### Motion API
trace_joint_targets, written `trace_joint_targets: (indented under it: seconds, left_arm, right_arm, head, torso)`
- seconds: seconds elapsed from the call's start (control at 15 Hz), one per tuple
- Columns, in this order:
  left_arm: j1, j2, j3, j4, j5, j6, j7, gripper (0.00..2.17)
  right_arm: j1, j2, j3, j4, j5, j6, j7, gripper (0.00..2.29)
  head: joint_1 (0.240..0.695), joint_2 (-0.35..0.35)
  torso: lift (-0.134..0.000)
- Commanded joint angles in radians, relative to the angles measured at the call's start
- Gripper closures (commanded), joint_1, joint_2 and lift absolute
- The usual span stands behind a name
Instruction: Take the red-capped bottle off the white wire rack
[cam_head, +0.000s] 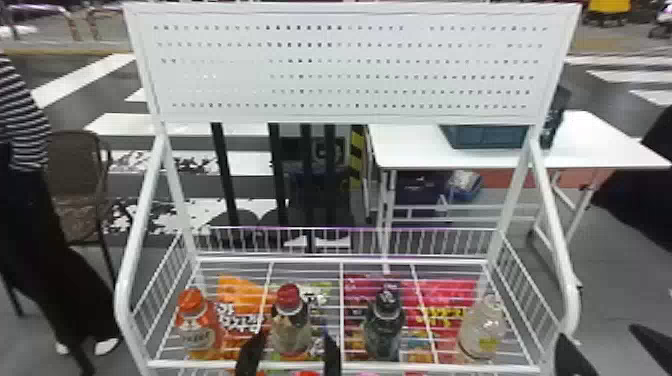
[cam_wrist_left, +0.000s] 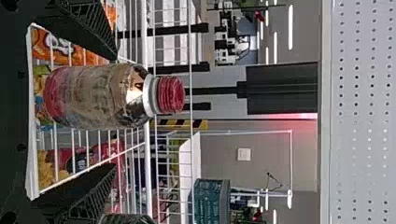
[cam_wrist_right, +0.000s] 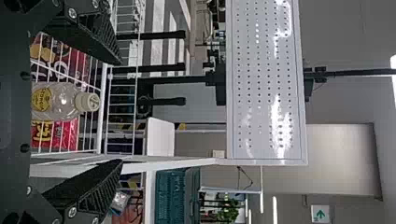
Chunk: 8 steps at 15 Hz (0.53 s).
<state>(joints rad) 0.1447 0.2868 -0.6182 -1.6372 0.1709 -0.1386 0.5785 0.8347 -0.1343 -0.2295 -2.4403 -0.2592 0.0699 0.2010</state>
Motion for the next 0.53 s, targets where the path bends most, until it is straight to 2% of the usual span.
trace_joint_targets:
  seconds: [0.0,0.47]
  left_arm:
    - [-0.028,-0.006,0.0,0.025,0.01,0.0,0.001,0.06]
    - [-0.106,-0.009,-0.002,0.139,0.044,-0.003,-0.006,0.06]
  right_arm:
    - [0.0,-0.002,-0.01,-0.002,-0.002,0.003,0.0,0.14]
    - [0.001,0.001,-0.019,0.0,0.003,0.003,0.0,0.14]
  head:
    - [0.499,0.0]
    - [0.499,0.0]
  torso:
    - [0.0]
    - [0.0]
